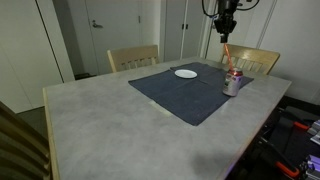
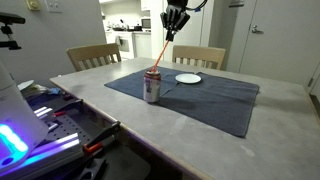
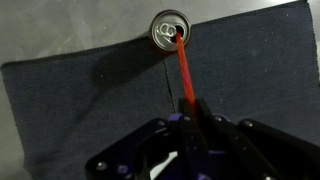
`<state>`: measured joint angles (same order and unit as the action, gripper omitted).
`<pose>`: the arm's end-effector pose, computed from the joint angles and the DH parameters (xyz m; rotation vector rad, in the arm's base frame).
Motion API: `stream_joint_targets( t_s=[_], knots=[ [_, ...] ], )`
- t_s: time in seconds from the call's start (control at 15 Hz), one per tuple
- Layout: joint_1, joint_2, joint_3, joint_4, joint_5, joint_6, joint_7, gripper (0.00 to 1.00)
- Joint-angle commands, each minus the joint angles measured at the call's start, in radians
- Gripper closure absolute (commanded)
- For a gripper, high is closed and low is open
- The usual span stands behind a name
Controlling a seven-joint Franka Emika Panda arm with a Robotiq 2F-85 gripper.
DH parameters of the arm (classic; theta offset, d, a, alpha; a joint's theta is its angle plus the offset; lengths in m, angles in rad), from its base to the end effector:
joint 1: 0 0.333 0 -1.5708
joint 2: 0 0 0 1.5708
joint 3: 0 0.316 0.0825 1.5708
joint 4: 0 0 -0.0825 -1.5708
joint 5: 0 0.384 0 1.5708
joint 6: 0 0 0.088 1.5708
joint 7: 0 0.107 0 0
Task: Remove the straw from the can and place it on the table
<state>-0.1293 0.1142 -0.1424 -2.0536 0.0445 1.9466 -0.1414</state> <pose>0.5254 -0.1422 0.3668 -3.0481 0.2322 0.3229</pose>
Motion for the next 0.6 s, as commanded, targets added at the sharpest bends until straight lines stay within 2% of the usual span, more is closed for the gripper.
stream_joint_targets(
  t_s=[0.0,0.53],
  knots=[
    [-0.012,0.014,0.000,0.019,-0.017,-0.018,-0.010,0.98],
    [-0.004,-0.032,-0.003,-0.002,-0.016,-0.065,0.113,0.98]
  ],
)
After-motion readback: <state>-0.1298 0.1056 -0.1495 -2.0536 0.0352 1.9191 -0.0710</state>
